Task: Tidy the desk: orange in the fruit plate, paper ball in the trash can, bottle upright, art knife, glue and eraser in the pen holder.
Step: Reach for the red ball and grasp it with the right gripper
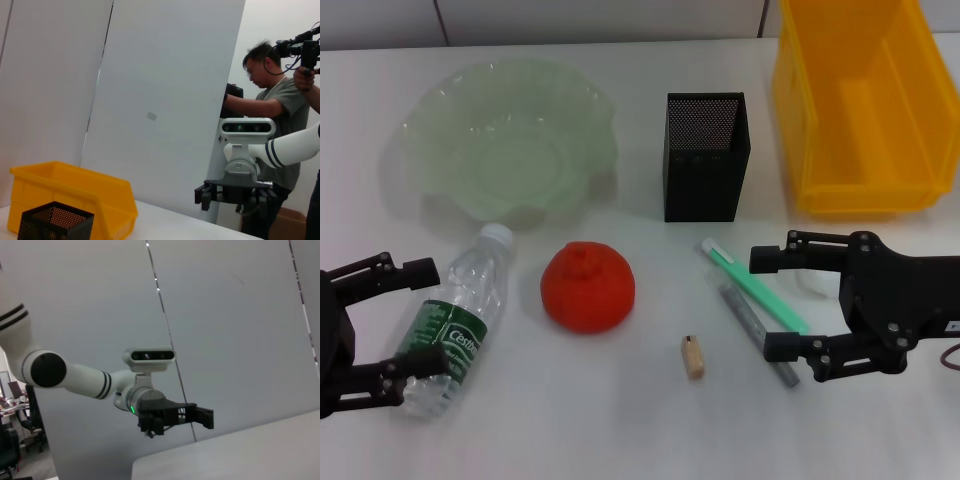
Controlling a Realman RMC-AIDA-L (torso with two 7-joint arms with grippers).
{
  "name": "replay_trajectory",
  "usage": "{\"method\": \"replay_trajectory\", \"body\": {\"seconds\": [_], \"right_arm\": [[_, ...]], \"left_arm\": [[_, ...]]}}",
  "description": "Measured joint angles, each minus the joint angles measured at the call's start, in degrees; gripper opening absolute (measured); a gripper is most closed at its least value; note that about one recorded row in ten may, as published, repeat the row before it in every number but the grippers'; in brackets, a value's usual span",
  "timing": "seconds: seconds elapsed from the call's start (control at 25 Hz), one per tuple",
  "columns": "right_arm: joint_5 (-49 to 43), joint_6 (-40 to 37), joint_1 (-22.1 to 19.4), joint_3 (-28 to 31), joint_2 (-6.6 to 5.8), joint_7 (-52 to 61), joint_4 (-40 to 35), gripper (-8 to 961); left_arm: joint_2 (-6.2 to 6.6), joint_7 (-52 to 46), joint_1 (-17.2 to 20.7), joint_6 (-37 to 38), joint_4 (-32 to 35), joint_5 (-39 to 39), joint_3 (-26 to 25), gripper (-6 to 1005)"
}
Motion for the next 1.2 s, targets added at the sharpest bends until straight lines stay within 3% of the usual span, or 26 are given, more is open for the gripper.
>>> {"method": "replay_trajectory", "body": {"seconds": [0.8, 1.0, 1.2], "right_arm": [[-0.14, 4.68, -0.04, 0.26, 0.51, 2.84, -0.55, 826], [0.66, 4.75, 2.73, -0.68, 1.44, 20.97, -14.28, 825], [-2.86, 7.41, 8.04, -11.98, 1.53, 42.95, -30.15, 825]], "left_arm": [[-0.46, -4.01, -2.85, -0.72, 0.57, 2.99, -0.78, 843], [-0.58, -4.01, -3.60, -1.64, 0.49, 4.93, -1.42, 842], [-0.59, -4.00, -3.57, -1.81, 0.58, 5.31, -1.54, 841]]}}
